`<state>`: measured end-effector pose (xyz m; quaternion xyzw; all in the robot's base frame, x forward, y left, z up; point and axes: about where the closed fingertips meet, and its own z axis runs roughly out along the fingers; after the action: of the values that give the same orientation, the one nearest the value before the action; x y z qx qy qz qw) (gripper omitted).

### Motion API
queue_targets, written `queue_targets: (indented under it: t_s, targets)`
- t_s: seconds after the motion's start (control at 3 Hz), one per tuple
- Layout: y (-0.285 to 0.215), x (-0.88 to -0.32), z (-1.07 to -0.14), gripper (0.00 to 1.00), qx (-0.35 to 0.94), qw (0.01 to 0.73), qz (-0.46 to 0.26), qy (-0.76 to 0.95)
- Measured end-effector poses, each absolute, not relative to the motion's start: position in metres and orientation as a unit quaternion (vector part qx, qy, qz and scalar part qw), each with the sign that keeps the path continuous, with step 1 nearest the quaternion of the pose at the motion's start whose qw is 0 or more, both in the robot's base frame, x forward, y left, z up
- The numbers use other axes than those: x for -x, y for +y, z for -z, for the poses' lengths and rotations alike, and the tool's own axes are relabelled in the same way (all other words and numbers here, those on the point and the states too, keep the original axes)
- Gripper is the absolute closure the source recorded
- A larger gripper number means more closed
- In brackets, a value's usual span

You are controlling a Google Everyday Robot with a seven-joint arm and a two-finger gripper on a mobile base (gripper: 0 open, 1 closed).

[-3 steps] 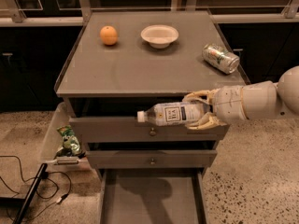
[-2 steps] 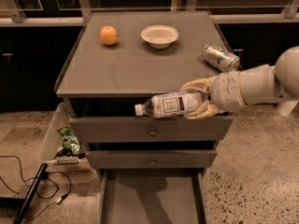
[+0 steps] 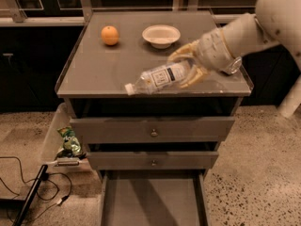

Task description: Pick blue plastic bottle from bottom drawer and place on counter

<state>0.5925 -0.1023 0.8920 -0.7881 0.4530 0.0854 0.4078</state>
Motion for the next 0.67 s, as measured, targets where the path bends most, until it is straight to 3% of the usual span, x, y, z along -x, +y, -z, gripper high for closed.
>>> queue_targets:
  t_s: [0.67]
  targets:
    - [-0.0718,-0.6079,-0.9205,1.00,0.797,0.423,-0.087,0.424]
